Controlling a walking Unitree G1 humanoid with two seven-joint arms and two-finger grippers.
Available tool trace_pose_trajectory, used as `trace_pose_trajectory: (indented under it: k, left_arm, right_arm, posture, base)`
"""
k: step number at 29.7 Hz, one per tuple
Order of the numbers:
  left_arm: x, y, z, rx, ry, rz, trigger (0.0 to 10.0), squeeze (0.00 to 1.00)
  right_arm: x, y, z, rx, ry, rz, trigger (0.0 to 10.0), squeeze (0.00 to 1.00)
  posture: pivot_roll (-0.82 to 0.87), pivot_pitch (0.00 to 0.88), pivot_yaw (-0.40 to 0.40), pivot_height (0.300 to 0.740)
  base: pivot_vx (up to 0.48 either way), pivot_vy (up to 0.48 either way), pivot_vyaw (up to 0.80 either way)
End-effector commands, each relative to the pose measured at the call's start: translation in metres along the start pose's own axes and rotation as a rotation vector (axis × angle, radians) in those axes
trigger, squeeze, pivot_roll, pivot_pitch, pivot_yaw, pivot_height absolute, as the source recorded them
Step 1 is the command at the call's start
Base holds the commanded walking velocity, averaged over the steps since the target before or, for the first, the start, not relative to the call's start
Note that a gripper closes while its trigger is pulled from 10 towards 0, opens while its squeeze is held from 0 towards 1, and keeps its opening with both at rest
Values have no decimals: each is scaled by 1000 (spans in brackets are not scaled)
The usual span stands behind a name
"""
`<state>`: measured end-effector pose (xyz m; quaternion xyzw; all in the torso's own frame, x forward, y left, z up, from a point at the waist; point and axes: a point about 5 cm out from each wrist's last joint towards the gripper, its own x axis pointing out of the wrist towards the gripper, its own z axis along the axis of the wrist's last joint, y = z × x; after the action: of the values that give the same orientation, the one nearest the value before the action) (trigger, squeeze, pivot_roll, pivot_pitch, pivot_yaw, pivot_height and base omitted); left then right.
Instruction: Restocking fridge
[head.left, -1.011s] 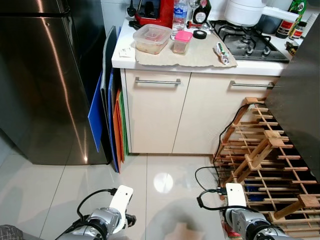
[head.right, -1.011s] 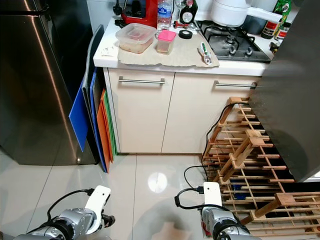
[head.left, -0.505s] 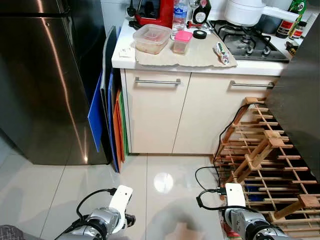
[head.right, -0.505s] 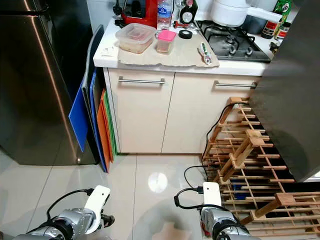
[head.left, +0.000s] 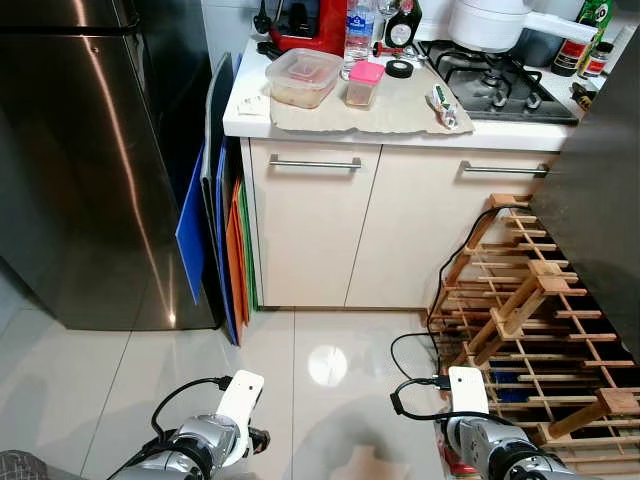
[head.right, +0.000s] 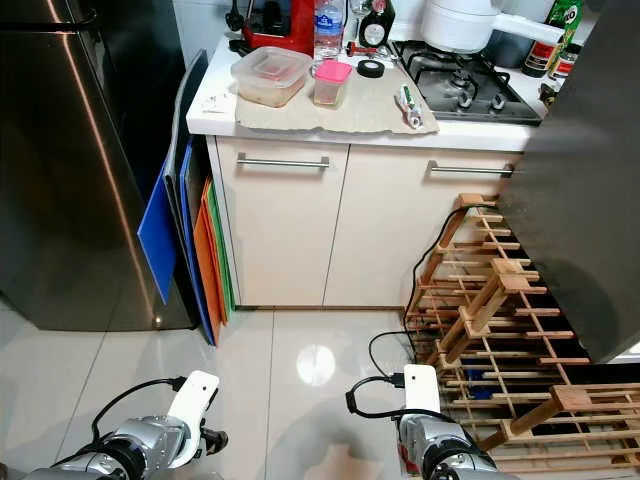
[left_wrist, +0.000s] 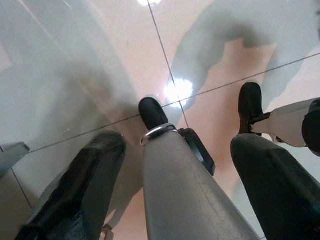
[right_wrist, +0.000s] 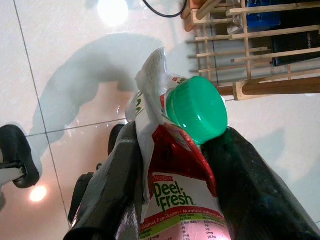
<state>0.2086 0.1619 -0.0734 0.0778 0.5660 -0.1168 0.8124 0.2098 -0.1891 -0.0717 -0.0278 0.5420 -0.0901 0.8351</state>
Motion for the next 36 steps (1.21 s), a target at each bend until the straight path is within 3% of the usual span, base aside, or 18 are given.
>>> trace_pose_trajectory:
  k: [1, 14, 18, 26, 36]
  left_arm:
    - [-1, 1, 4, 20, -13, 3, 10000, 0]
    - [0, 0, 2, 25, -6, -5, 10000, 0]
    - [-1, 1, 4, 110, -11, -16, 10000, 0]
    - [-1, 1, 3, 61, -15, -17, 10000, 0]
    - [-1, 0, 2, 70, -16, -34, 10000, 0]
  right_arm:
    - [0, -2, 3, 18, -8, -9, 10000, 0]
    - [0, -2, 2, 11, -5, -7, 10000, 0]
    - [0, -1, 1, 11, -3, -6, 10000, 0]
    - [0, -1, 1, 10, -5, -2, 10000, 0]
    - [0, -1, 1, 7, -5, -4, 10000, 0]
  posture:
    - [105, 0, -37, 740]
    - [106, 0, -37, 740]
    - [113, 0, -39, 740]
    - [113, 0, -38, 740]
    - [113, 0, -43, 740]
  base:
    - [0, 0, 0]
    - [0, 0, 0]
    - [0, 0, 0]
    - [0, 0, 0]
    - [0, 0, 0]
